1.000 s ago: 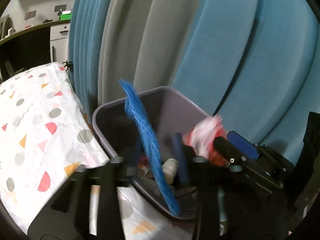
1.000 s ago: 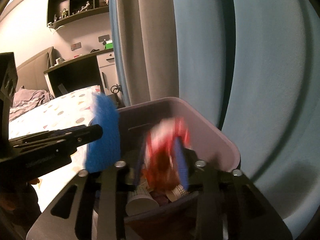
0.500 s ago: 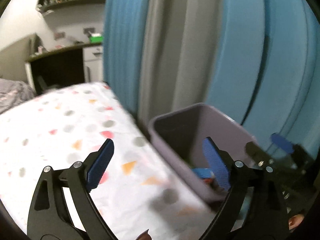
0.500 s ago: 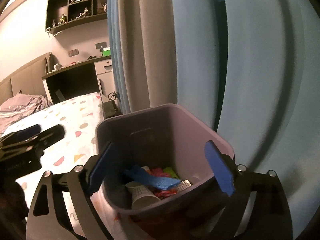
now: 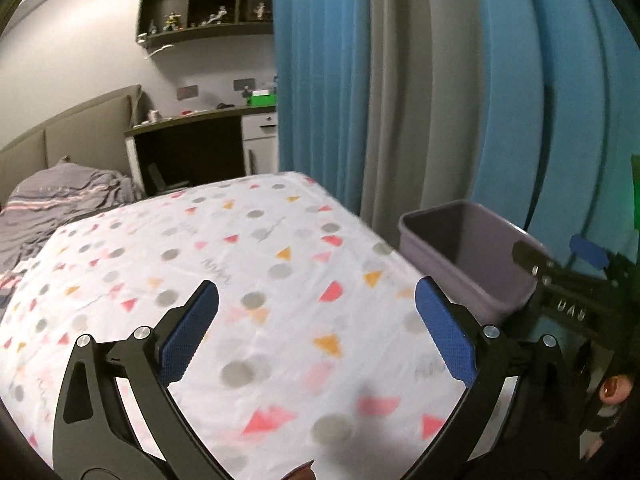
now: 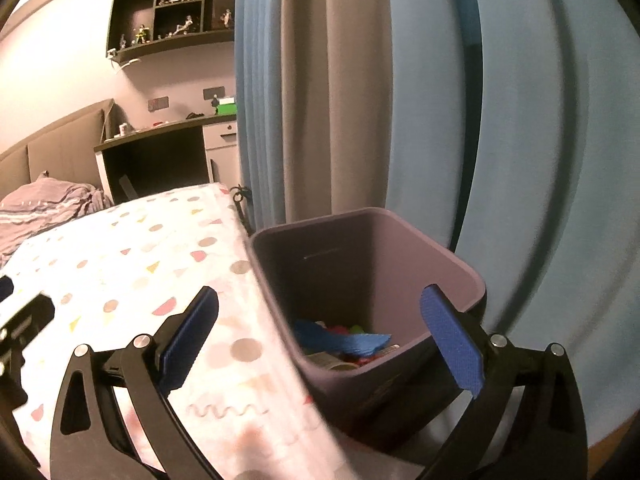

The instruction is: Collect trash

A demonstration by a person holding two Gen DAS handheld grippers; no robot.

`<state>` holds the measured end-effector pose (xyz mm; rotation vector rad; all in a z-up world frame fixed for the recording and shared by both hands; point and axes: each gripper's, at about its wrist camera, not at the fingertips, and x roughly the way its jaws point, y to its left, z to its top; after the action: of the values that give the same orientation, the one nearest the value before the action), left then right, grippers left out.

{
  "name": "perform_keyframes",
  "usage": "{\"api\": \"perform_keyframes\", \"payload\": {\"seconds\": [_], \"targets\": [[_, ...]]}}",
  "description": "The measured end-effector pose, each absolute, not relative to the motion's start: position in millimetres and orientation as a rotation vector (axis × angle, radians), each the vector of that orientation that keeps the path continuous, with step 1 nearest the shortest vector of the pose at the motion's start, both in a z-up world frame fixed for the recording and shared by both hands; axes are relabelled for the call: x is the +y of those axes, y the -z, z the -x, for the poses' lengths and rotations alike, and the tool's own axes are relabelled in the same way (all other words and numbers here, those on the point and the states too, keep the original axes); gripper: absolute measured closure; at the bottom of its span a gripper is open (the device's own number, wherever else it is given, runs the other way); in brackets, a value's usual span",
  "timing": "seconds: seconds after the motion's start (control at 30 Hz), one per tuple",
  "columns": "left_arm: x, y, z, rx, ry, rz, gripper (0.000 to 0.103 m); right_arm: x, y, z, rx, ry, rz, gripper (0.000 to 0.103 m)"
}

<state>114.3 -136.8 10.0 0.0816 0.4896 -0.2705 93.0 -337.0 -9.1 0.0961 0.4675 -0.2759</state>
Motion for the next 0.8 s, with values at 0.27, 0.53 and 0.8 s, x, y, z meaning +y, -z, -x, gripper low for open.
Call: {"api": "perform_keyframes", "payload": {"seconds": [0.27,0.53,0.8], "targets": [[-91,-10,-74,0.481,0.271,-0.067,0.006,-292,-5,-58,0.418,0.28,-0.072,0.006],[-65,-19,-45,0.432,0.249,-0.034,0.006,-261,-15,-26,0.387,0.275,-0.054,0.006],[-51,-24,-29,0.417,0.223,-0.012,0.006,-240,-18,-8,0.362,0.272,-0.026,0.006]]}}
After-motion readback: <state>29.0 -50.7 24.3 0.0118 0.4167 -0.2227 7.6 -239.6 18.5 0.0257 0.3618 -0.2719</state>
